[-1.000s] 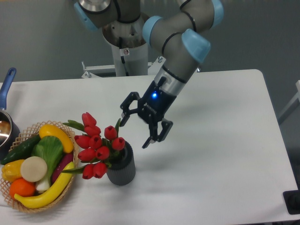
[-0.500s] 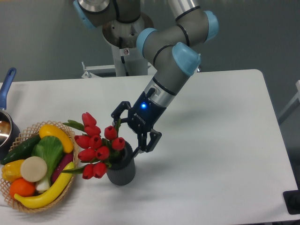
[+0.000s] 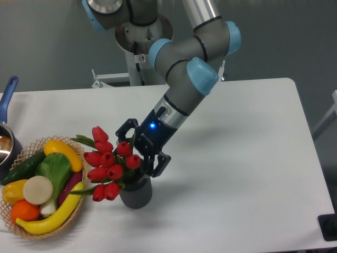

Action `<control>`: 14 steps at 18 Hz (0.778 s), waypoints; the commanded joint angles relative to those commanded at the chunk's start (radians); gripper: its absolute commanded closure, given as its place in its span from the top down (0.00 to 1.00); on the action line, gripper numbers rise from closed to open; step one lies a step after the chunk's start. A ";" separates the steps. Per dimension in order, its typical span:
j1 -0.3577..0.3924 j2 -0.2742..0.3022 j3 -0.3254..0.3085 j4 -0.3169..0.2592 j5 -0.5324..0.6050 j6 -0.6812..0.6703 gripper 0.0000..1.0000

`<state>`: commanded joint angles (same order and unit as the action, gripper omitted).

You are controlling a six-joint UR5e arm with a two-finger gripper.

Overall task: Pick up the flowers from the vase
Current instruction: 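Lower the open gripper around the tulip stems above the vase rim, then close the gripper on the bunch of tulip stems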

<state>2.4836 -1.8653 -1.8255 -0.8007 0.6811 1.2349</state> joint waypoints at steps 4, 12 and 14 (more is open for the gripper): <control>-0.003 -0.002 0.006 0.000 -0.005 0.000 0.85; -0.003 -0.003 0.005 0.000 -0.005 0.002 0.55; -0.003 -0.002 0.005 0.000 -0.006 0.000 0.50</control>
<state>2.4804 -1.8669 -1.8208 -0.8007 0.6750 1.2349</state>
